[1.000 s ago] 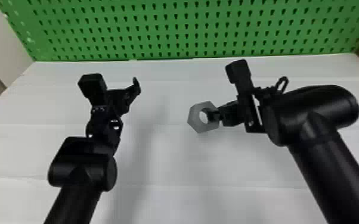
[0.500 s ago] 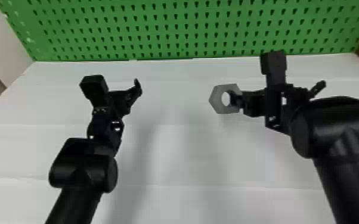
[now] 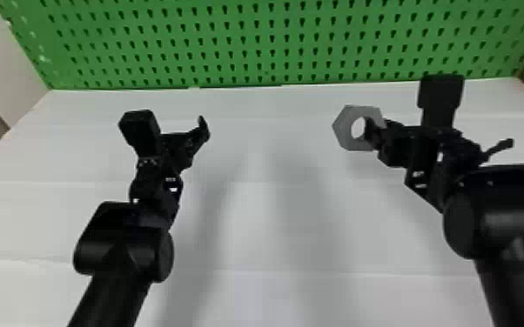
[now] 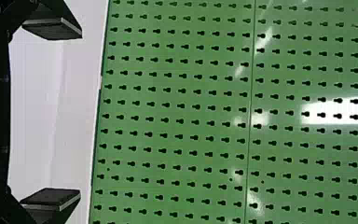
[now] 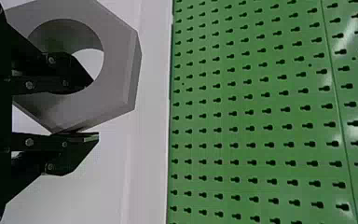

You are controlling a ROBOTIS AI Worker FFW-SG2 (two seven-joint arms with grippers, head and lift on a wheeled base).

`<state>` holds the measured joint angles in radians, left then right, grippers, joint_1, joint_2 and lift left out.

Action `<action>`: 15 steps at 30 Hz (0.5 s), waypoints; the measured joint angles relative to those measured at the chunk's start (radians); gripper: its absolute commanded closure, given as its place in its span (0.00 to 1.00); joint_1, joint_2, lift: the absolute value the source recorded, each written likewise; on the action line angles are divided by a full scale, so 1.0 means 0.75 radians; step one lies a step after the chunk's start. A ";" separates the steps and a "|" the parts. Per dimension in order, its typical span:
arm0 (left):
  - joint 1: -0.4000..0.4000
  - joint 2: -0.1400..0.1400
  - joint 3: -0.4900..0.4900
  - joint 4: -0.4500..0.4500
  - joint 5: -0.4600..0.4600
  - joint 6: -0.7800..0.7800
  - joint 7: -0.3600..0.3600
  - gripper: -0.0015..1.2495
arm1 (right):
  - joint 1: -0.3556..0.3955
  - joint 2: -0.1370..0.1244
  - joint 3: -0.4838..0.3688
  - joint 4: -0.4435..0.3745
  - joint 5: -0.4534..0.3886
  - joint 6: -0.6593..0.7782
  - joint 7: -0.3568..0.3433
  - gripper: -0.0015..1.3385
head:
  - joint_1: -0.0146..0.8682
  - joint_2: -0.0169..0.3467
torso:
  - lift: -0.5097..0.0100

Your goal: Pick up the hex nut

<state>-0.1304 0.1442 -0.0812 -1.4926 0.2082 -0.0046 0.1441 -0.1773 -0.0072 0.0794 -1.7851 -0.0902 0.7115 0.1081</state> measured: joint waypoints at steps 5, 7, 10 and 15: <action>0.000 -0.001 0.000 0.000 0.001 0.000 0.000 0.07 | 0.053 0.009 -0.026 -0.011 -0.003 -0.123 -0.040 0.67 | 0.91 0.46 | 0.83; 0.000 -0.002 0.001 0.000 0.001 0.000 0.000 0.07 | 0.076 0.009 -0.031 -0.011 -0.003 -0.179 -0.066 0.67 | 0.91 0.47 | 0.83; 0.000 -0.004 0.001 0.000 0.001 0.000 0.000 0.07 | 0.109 0.010 -0.034 -0.012 -0.003 -0.257 -0.108 0.67 | 0.91 0.46 | 0.83; -0.002 -0.010 0.000 0.000 0.001 0.000 0.000 0.07 | 0.175 0.005 -0.040 -0.011 0.001 -0.401 -0.186 0.68 | 0.91 0.46 | 0.83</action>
<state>-0.1318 0.1366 -0.0811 -1.4926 0.2091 -0.0046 0.1441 -0.0464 -0.0034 0.0493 -1.7936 -0.0897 0.4111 -0.0311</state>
